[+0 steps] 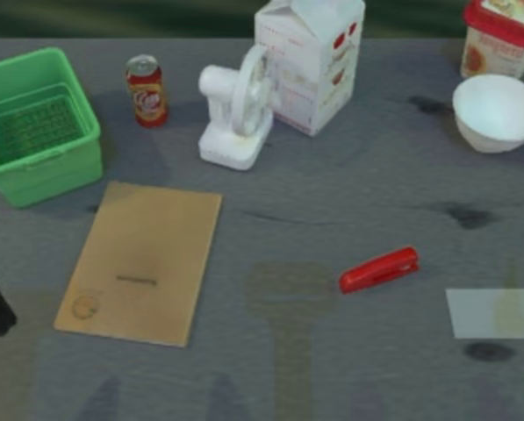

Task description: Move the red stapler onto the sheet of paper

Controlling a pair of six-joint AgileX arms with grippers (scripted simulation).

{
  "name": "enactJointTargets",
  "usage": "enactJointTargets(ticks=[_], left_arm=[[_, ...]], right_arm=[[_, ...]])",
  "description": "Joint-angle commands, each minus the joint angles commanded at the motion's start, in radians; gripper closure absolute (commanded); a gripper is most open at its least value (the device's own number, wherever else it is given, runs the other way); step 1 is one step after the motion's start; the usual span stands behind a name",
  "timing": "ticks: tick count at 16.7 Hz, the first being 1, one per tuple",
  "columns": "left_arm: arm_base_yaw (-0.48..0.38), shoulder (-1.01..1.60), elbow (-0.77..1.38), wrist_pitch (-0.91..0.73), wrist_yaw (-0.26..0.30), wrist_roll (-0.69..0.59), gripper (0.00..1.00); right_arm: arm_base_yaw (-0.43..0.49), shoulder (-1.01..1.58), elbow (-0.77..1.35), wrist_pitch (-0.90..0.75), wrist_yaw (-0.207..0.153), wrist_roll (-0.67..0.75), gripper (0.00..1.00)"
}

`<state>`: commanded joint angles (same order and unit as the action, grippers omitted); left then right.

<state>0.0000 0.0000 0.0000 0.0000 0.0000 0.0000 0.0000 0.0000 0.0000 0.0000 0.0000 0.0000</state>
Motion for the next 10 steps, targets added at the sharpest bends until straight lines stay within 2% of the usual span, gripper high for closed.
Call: enactJointTargets(ticks=[5, 10], left_arm=[[0.0, 0.0, 0.0, 0.0, 0.0, 0.0, 0.0], [0.0, 0.0, 0.0, 0.0, 0.0, 0.0, 0.0]], right_arm=[[0.024, 0.062, 0.062, -0.048, -0.003, -0.055, 0.0], [0.115, 0.379, 0.357, -0.256, -0.004, -0.294, 0.0]])
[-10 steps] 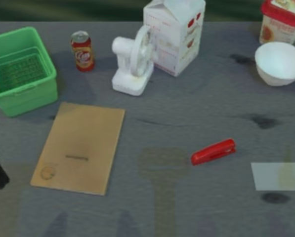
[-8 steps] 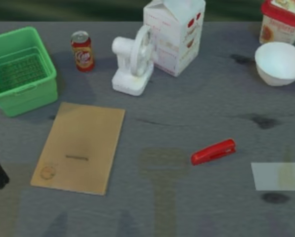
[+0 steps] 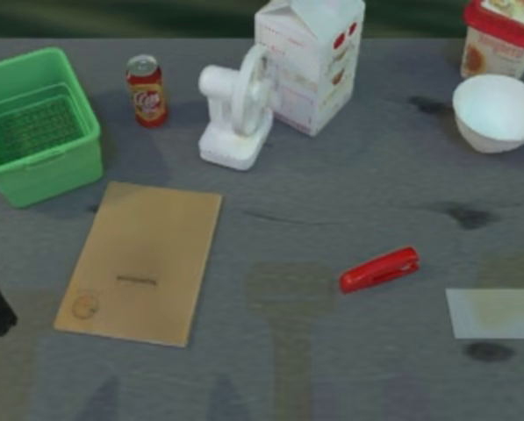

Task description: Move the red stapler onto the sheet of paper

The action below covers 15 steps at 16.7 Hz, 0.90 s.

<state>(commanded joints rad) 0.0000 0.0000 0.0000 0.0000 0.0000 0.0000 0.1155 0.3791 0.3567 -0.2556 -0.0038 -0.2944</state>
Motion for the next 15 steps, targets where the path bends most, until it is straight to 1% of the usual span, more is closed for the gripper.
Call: enactJointTargets(ticks=[9, 12, 15], left_arm=[[0.0, 0.0, 0.0, 0.0, 0.0, 0.0, 0.0], [0.0, 0.0, 0.0, 0.0, 0.0, 0.0, 0.0], [0.0, 0.0, 0.0, 0.0, 0.0, 0.0, 0.0]], right_arm=[[0.231, 0.973, 0.734, -0.555, 0.008, -0.62, 0.0], [0.302, 1.235, 0.954, -0.72, 0.008, -0.805, 0.0], [0.359, 1.457, 1.142, -0.848, 0.007, -0.955, 0.0]])
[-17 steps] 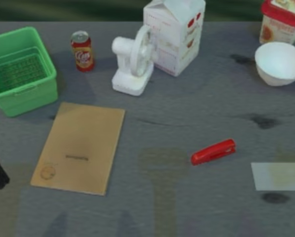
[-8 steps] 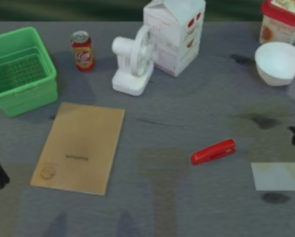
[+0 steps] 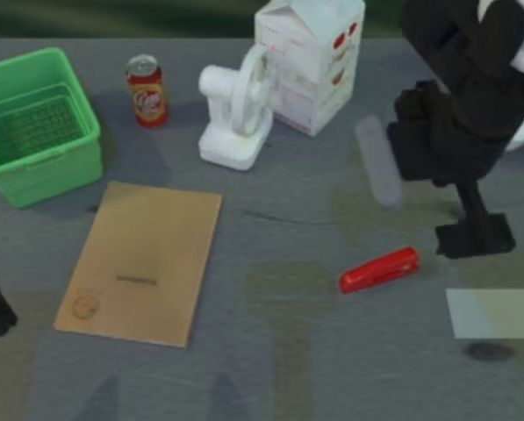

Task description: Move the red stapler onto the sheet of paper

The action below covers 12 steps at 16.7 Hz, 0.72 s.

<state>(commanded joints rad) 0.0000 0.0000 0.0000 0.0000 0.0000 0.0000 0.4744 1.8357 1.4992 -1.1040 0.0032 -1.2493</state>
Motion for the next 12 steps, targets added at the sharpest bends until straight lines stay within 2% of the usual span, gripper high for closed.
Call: enactJointTargets(ticks=[5, 12], left_arm=[[0.0, 0.0, 0.0, 0.0, 0.0, 0.0, 0.0], [0.0, 0.0, 0.0, 0.0, 0.0, 0.0, 0.0]], right_arm=[[0.054, 0.197, 0.185, -0.115, -0.002, -0.142, 0.0], [0.053, 0.21, 0.192, -0.117, -0.003, -0.151, 0.0]])
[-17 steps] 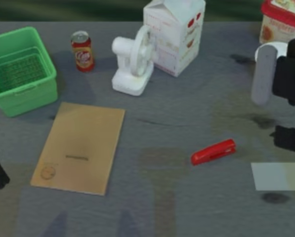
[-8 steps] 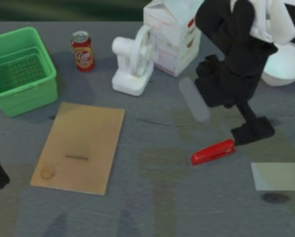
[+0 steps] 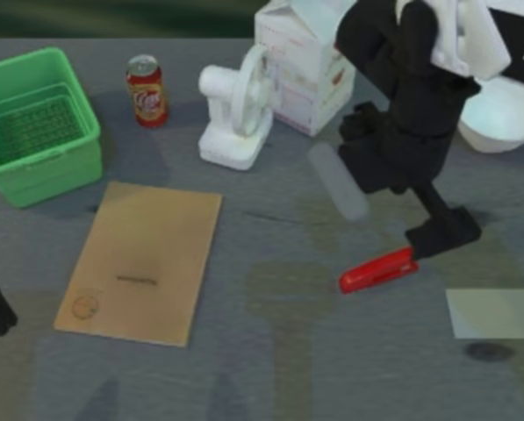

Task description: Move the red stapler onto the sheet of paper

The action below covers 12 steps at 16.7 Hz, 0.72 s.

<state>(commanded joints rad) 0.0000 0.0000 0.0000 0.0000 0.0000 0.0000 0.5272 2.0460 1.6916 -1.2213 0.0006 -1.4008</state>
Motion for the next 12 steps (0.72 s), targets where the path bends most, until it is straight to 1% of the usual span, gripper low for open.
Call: enactJointTargets(ticks=[3, 8, 10, 12], left_arm=[[0.0, 0.0, 0.0, 0.0, 0.0, 0.0, 0.0], [0.0, 0.0, 0.0, 0.0, 0.0, 0.0, 0.0], [0.0, 0.0, 0.0, 0.0, 0.0, 0.0, 0.0], [0.0, 0.0, 0.0, 0.0, 0.0, 0.0, 0.0]], right_arm=[[0.004, 0.022, -0.053, 0.069, 0.0, -0.001, 0.0], [0.006, 0.09, -0.199, 0.295, 0.001, 0.003, 0.0], [0.007, 0.107, -0.234, 0.341, 0.001, 0.003, 0.0], [0.007, 0.11, -0.24, 0.348, 0.001, 0.003, 0.0]])
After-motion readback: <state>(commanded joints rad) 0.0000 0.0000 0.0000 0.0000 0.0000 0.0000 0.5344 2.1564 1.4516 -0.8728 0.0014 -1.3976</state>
